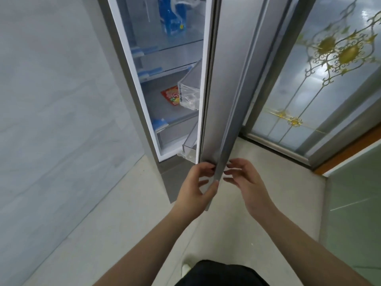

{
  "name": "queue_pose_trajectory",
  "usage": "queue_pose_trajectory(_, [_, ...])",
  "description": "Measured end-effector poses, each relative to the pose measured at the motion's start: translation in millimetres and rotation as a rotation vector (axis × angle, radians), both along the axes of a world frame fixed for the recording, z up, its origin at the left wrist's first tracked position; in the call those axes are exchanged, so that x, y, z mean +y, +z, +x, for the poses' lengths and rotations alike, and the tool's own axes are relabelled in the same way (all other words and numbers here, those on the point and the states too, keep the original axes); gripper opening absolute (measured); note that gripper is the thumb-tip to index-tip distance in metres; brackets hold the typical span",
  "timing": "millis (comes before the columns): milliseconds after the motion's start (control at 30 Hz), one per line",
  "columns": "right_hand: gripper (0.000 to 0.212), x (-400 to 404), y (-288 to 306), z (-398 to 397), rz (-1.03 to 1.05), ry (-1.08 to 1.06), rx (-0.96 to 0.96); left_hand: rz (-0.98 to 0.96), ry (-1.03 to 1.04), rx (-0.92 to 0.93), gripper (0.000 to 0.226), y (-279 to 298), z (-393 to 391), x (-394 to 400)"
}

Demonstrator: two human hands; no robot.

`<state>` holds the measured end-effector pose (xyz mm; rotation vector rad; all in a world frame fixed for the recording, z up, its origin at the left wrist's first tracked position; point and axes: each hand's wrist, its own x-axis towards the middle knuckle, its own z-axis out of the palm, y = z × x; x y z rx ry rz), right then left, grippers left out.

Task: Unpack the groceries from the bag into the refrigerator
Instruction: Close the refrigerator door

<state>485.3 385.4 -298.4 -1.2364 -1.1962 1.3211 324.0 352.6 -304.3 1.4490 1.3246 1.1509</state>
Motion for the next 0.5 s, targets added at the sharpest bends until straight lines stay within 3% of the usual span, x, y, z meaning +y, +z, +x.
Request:
queue_pose_trajectory(100, [0.043,16.2,12.6,-17.9,0.088,0.060,-0.089,0.022,0.077,-0.017,0.038,-2.4,-15.9,10.9])
queue_pose_trajectory(200, [0.031,33.2,26.9,-33.4,0.241,0.110,-0.230,0.080,0.151,-0.009,0.045,-2.0,-29.1,19.7])
queue_pose_trajectory(333, [0.025,57.4,64.6,-45.6,0.786,0.090,-0.522,0.207,0.259,0.026,0.055,7.1,-43.8,31.4])
queue_pose_trajectory(500, [0.047,95.7,102.2,-66.2,1.264,0.047,-0.674,0.392,0.407,0.102,0.055,31.2,-51.7,50.7])
